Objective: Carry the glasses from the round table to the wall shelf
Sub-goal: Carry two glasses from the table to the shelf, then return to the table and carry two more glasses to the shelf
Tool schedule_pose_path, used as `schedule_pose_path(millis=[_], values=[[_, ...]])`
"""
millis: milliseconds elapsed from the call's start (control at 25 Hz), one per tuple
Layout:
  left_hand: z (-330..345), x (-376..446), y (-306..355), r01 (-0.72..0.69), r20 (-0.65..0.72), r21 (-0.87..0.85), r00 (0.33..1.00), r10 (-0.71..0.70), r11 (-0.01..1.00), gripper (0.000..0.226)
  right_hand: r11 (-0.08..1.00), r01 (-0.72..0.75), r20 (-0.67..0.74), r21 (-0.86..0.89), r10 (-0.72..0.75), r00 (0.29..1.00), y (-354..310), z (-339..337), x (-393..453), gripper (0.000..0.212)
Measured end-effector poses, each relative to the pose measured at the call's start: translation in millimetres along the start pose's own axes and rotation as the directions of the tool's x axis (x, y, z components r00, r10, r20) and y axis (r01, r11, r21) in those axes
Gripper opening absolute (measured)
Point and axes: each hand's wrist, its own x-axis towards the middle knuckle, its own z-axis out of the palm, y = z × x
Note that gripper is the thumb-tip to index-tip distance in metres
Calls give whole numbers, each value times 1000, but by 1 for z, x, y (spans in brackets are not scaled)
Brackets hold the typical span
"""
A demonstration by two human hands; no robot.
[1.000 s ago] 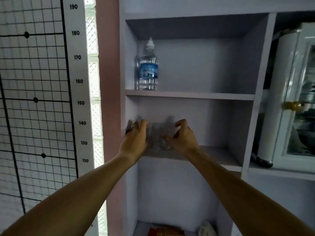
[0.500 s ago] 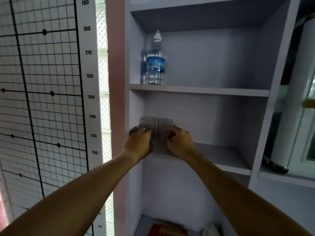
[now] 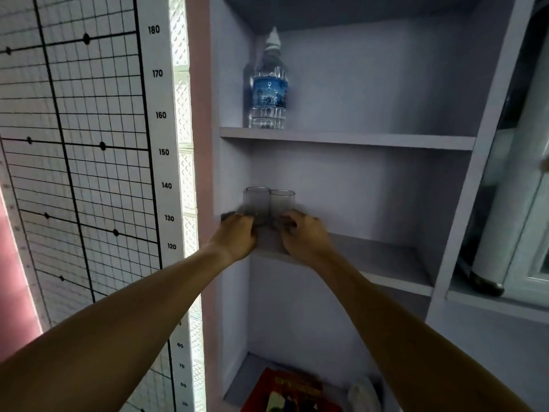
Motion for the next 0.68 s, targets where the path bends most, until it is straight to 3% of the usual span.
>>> schedule_pose_path(millis=[160,280,360,480,560,680], values=[[-10,-3,5,-127,59,-17,990,128,992,43,999,4,53,-47,-1,999,12,-15,0,24],[-27,-6,11,-210,95,29,974,206,977,32,982,21,124,-185,2,992,20,-28,7,23],[-39,-21,0,-197,114,44,975,191,980,27,982,91,145,-166,-67,987,10,-21,3,20],[-50,-57,-31,-9,316,125,948,-31,992,25,946,308,169,-99,-289,942,-12,6,-18,15],[-58,-84,-50,123,496,238,837,-229,964,32,891,443,199,-103,-417,887,-26,23,-27,17],[-86,-143,-84,275,565,355,698,-440,893,34,883,470,393,-11,-428,814,-66,60,-42,26]])
